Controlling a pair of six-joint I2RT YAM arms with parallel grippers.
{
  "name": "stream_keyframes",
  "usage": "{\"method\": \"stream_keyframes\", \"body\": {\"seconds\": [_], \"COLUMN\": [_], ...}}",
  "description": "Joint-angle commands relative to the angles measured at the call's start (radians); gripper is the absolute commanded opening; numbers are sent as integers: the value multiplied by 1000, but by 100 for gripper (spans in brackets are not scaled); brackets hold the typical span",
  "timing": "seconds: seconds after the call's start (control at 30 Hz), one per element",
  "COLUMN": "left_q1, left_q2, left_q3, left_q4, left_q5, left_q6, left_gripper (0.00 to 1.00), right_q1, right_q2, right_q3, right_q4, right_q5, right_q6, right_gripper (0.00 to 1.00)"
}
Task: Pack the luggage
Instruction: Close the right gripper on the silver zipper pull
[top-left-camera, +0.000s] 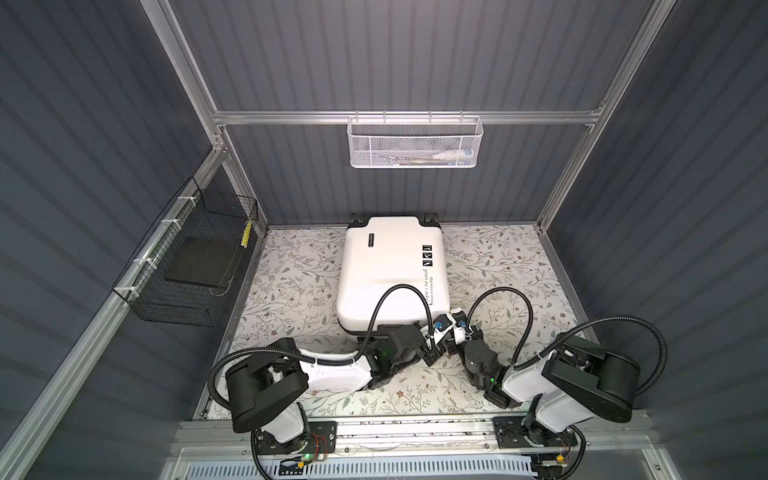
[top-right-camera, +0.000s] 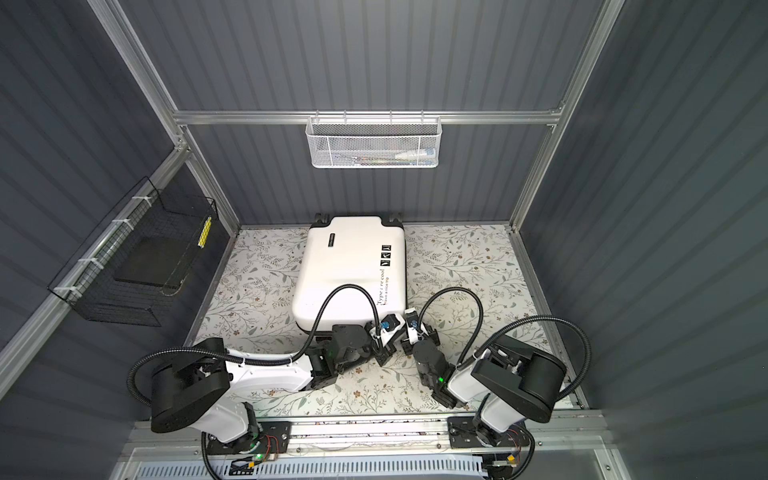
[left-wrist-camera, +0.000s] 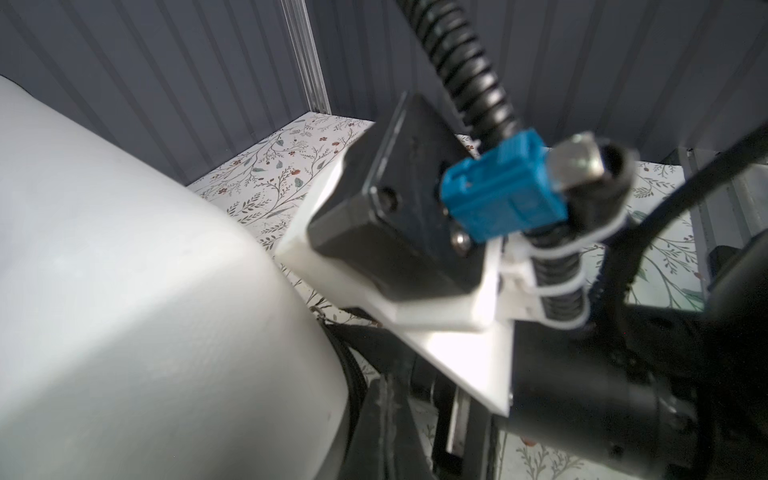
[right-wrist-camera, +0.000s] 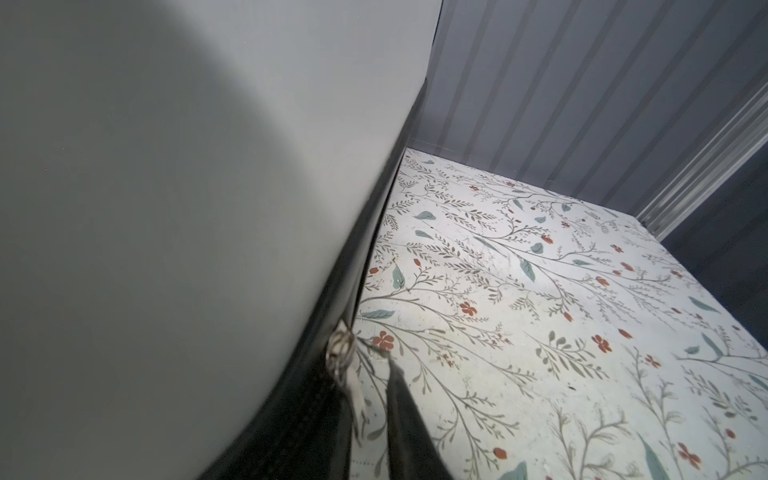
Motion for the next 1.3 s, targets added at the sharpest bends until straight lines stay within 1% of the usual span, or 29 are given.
{"method": "stream_keyframes", "body": {"seconds": [0.0, 0.07, 0.13, 0.17, 0.5, 0.7, 0.97, 1.27], "left_q1": [-12, -12, -12, -12, -12, -12, -12, -11], "left_q2": [3, 4, 6, 7, 15, 17, 13, 19], "left_q3": [11, 11, 11, 11, 11, -2, -10, -6], "left_q4": [25, 25, 26, 28, 37, 55, 62, 60], "left_q5": [21, 21, 21, 21, 9, 0, -3, -4], "left_q6": [-15, -16, -15, -16, -16, -20, -19, -18], "left_gripper": [0, 0, 0, 0, 0, 0, 0, 0], "right_q1": [-12, -16, -18, -18, -17, -16, -15, 5], "right_q2": [-6, -12, -16, -21, -119, -212, -279, -360], "right_q3": [17, 20, 20, 19, -43, -49, -41, -58], "right_q4": [47, 35, 26, 18, -101, -249, -363, -447], "right_q5": [-25, -44, -60, -65, -86, -150, -253, -292], "right_q6": [-9, -12, -10, -5, 118, 190, 231, 280], "right_gripper": [17, 11, 1, 0, 0, 0, 0, 0]}}
